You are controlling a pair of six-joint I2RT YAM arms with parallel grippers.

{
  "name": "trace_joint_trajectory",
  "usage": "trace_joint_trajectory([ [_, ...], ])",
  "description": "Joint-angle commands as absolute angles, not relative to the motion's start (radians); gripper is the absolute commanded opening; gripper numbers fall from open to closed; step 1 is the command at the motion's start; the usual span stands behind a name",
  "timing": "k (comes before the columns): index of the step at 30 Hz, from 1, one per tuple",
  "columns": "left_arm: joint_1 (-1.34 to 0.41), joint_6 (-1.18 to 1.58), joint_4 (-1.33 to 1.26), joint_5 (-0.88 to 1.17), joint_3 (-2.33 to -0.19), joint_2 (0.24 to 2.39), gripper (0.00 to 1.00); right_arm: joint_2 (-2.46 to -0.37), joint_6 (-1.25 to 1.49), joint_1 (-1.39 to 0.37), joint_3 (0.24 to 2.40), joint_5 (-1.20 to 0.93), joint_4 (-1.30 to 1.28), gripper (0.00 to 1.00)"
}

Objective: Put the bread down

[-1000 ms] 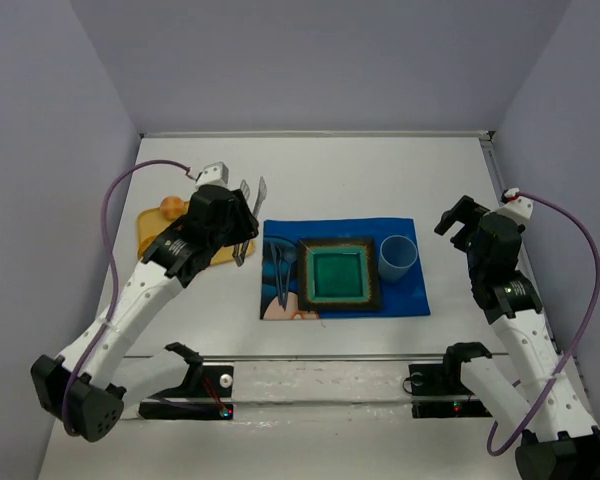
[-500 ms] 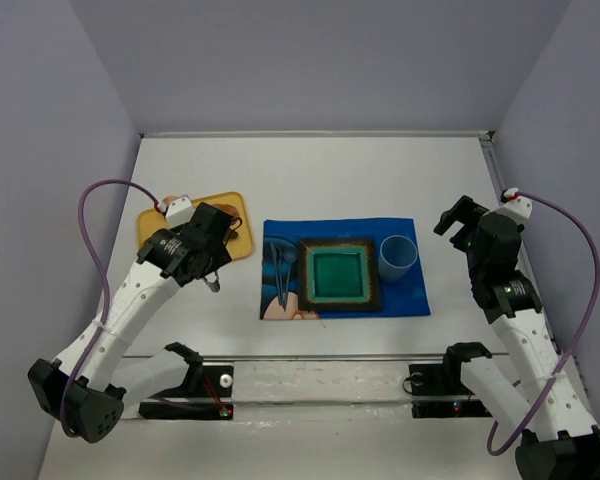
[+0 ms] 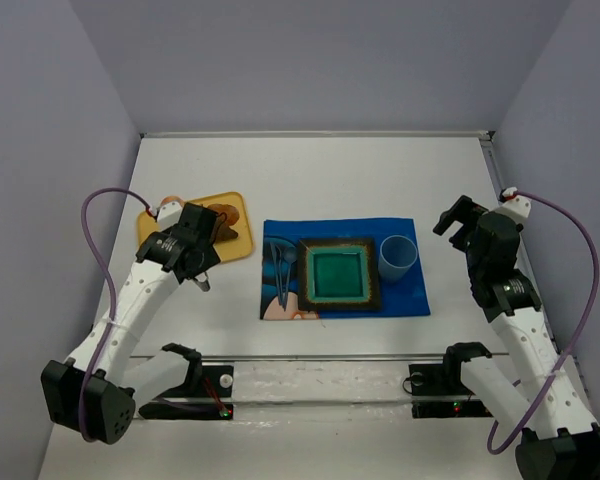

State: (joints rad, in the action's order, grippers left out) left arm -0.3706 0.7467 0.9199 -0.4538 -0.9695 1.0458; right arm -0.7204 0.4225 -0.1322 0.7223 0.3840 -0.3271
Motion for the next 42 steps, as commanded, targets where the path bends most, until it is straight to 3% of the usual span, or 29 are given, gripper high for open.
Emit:
trace_joint_trajectory([
  [1,-0.324,0.655,0.822,-0.398,-0.924,1.049,0.68,-0.727,0.42,-0.13,0.729,0.383,-0.27,0.99],
  [3,-0.316,0.64,0.784,-0.373,-0.914,1.058,0.65,-0.73,0.419,-0.13,0.729,0.383,-0.272,0.99],
  [9,-0.313,0.624,0.773,-0.325,-0.91,1.097,0.46,-0.732,0.419,-0.13,0.729,0.385,-0.27,0.99],
  [12,-0.313,0.627,0.79,-0.333,-0.934,1.083,0.29,-0.73,0.414,-0.13,0.729,0.382,-0.271,0.99],
  [15,-0.313,0.63,0.81,-0.327,-0.995,1.036,0.18,-0.721,0.411,-0.13,0.729,0.383,-0.271,0.99],
  [21,-0.314,0.597,0.764,-0.27,-1.089,0.898,0.12,-0.692,0.411,-0.13,0.723,0.384,-0.27,0.99],
  [24,-0.318,0.543,0.66,-0.091,-1.094,0.867,0.07,-0.686,0.413,-0.13,0.721,0.387,-0.272,0.99],
  [28,-0.435,0.548,0.431,0.141,-1.005,0.847,0.06,-0.678,0.413,-0.13,0.719,0.39,-0.271,0.98],
  [35,-0.762,0.548,0.316,0.051,-0.991,1.063,0.06,-0.681,0.413,-0.13,0.718,0.388,-0.268,0.98],
  [40,-0.877,0.523,0.316,0.011,-1.048,1.198,0.19,-0.678,0.413,-0.13,0.715,0.39,-0.267,0.98],
  [42,-0.908,0.517,0.316,0.011,-1.068,1.259,0.19,-0.681,0.413,-0.13,0.716,0.39,-0.267,0.98],
])
